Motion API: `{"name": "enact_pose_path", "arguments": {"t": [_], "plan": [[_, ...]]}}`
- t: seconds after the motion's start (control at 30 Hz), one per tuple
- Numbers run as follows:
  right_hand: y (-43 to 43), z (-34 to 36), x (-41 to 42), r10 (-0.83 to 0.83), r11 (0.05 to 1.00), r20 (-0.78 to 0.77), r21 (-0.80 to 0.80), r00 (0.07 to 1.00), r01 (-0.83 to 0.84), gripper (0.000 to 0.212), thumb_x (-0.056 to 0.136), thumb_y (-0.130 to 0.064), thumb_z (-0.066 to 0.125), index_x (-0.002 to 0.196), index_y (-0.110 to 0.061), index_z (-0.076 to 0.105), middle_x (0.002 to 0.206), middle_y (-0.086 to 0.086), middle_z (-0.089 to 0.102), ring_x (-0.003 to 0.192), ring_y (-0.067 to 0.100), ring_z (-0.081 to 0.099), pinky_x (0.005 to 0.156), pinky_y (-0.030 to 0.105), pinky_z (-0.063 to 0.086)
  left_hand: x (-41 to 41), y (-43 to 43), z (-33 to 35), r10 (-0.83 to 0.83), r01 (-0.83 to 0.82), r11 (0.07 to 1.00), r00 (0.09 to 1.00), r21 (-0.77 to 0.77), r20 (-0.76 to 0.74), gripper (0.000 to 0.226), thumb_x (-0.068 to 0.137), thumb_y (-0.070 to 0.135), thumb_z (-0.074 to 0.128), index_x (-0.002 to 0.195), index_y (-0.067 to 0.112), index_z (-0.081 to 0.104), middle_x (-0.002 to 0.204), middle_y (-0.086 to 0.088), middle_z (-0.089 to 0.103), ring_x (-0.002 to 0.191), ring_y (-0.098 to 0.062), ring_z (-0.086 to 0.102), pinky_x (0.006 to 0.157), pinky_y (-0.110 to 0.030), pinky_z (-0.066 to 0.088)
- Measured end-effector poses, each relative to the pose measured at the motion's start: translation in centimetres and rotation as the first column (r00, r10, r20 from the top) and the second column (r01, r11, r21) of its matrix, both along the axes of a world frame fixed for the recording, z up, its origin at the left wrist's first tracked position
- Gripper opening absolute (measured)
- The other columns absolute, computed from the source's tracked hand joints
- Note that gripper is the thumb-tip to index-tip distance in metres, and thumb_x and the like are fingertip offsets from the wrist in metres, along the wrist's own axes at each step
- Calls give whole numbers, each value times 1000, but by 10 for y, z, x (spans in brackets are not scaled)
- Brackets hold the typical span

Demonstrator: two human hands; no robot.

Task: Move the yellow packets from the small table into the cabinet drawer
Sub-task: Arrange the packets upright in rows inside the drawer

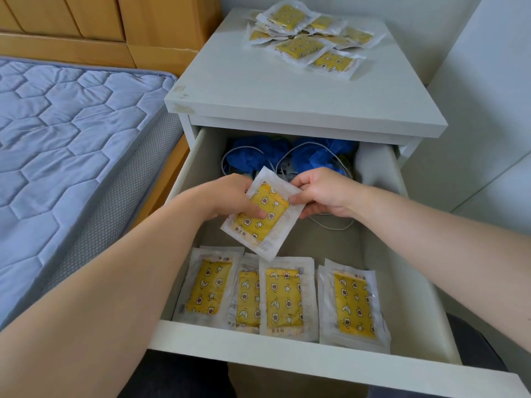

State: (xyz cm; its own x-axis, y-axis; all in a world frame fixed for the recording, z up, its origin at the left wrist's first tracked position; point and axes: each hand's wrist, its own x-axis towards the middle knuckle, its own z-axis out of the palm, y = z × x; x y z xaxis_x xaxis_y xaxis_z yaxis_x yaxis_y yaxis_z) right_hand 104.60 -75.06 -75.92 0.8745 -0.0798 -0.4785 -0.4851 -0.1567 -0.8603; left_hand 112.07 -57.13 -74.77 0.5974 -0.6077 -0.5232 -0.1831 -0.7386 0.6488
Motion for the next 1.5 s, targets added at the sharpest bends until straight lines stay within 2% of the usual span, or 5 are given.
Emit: {"name": "enact_pose_path", "arguments": {"t": [0.3, 0.63, 0.77, 0.93, 1.5], "plan": [[60, -17, 10, 146, 988, -154, -30, 977, -152, 27, 86, 8, 59, 112, 2, 59, 93, 13, 63, 72, 19, 63, 56, 23, 57, 13, 21, 13, -402, 260, 848, 883, 462, 241, 41, 83, 29, 71, 120, 16, 57, 94, 7, 58, 87, -12, 56, 78, -27, 44], [72, -23, 1, 398, 810, -86, -434, 913, -394, 28, 85, -12, 66, 112, -14, 70, 101, 5, 71, 83, 15, 66, 74, 25, 56, 2, 7, -5, -663, 527, 406, 732, 747, -156, 86, 84, 38, 70, 152, 26, 18, 154, 2, 30, 141, -22, 29, 110, -37, 28], [66, -14, -15, 494, 531, -356, -599, 793, -600, 48, 88, -27, 64, 133, -16, 53, 123, 2, 61, 104, 20, 61, 84, 27, 50, -6, 1, -18, -668, 601, 348, 698, 719, -260, 93, 82, 39, 72, 153, 24, 14, 155, -1, 29, 141, -24, 30, 111, -37, 30], [71, -27, -47, 520, 235, -623, -554, 585, -799, 66, 94, -48, 48, 141, -3, 34, 137, 14, 49, 119, 30, 52, 91, 31, 43, -16, -6, -19, -640, 670, 364, 684, 646, -349, 64, 87, 25, 67, 143, 17, 38, 140, -5, 50, 127, -26, 48, 91, -28, 38], [52, -33, -34, 471, 287, -594, -595, 652, -751, 51, 98, -44, 43, 131, -7, 49, 126, 11, 57, 111, 28, 56, 79, 28, 41, -18, -13, -22, -688, 603, 523, 716, 603, -119, 66, 91, 33, 63, 147, 25, 29, 145, 1, 43, 129, -22, 44, 102, -35, 37]]}}
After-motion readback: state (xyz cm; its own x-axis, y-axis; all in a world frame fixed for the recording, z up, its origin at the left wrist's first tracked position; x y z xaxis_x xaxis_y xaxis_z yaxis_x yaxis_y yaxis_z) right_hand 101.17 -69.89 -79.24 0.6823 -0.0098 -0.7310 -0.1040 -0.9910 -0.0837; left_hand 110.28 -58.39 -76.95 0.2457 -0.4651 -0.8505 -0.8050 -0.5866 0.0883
